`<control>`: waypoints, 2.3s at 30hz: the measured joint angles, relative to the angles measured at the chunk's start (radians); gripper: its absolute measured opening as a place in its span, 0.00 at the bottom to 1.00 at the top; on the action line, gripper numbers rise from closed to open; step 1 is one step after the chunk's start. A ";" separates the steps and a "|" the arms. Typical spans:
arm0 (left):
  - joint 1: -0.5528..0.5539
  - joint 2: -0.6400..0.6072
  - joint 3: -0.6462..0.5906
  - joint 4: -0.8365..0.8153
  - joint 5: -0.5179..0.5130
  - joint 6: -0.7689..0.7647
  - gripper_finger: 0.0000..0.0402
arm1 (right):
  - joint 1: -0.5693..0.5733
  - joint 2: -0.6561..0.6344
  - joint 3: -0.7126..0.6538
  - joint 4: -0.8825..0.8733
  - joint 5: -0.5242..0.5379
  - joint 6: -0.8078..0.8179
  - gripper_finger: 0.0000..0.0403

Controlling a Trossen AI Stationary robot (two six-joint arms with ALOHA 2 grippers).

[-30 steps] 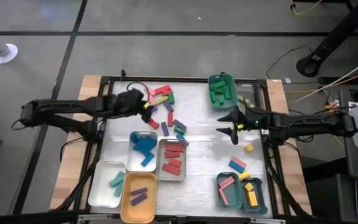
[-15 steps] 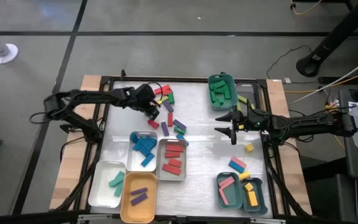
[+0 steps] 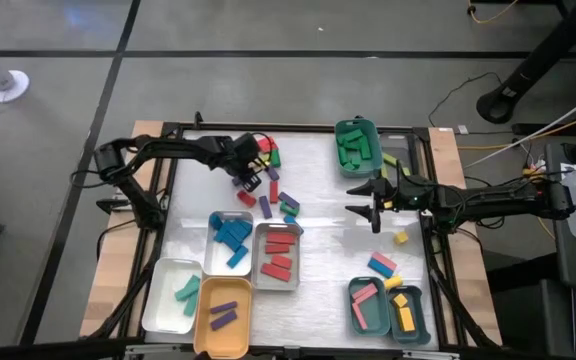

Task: Sort blocks
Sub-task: Put the purple block into the yellow bin

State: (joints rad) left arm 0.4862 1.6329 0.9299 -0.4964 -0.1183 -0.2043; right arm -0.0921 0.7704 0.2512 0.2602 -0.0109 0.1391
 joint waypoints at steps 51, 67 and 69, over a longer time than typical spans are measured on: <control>-0.376 -0.124 0.254 -0.515 0.712 -0.245 0.23 | 0.000 0.000 0.000 -0.003 0.000 -0.047 0.59; -0.957 -0.117 0.253 -0.258 0.425 -0.867 0.25 | 0.000 0.000 0.000 -0.010 0.000 -0.047 0.59; -0.975 -0.117 0.253 -0.256 0.385 -0.897 0.26 | 0.000 0.000 0.000 -0.010 0.000 -0.047 0.59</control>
State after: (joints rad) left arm -0.4890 1.5158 1.1831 -0.7528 0.2668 -1.1011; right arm -0.0921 0.7704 0.2516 0.2506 -0.0109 0.0917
